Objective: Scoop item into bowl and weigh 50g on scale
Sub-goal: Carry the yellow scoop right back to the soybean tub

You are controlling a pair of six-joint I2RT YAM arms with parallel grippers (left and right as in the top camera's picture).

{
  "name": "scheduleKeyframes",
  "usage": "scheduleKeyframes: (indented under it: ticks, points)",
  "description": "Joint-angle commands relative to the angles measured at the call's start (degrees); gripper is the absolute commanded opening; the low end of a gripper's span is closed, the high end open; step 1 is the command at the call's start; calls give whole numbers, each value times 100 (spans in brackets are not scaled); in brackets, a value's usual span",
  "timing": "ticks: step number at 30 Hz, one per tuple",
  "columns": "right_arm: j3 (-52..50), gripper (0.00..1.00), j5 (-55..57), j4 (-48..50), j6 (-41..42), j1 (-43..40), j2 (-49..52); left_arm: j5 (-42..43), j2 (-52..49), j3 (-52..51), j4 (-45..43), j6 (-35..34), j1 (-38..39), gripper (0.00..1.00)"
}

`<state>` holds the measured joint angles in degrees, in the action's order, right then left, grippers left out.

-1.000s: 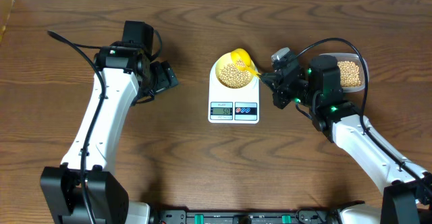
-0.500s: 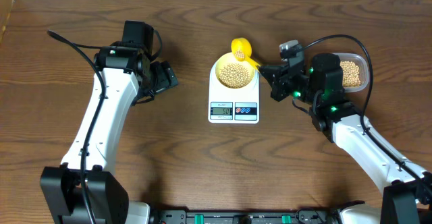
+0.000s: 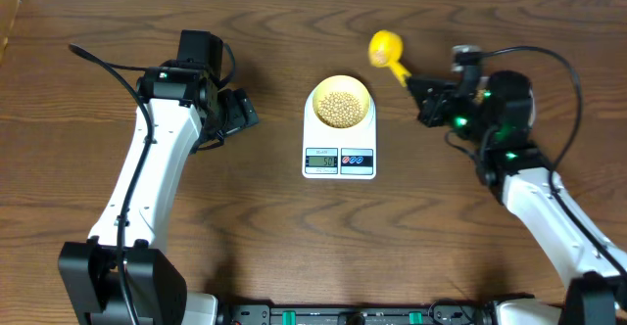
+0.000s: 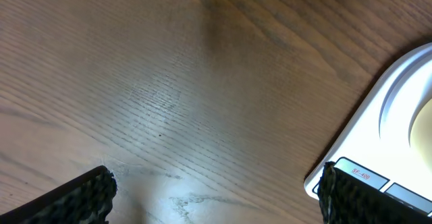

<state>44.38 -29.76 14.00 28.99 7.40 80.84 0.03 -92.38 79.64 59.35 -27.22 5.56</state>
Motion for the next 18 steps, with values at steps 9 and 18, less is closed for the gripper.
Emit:
scheduleKeyframes:
  ticks: [9, 18]
  points:
    - [28, 1, 413, -1237, 1032, -909, -1019, -72, -11, 42, 13, -52, -20, 98]
    - [28, 1, 1526, -2994, 1384, -1633, -1408, -72, -11, 42, 13, -52, -20, 98]
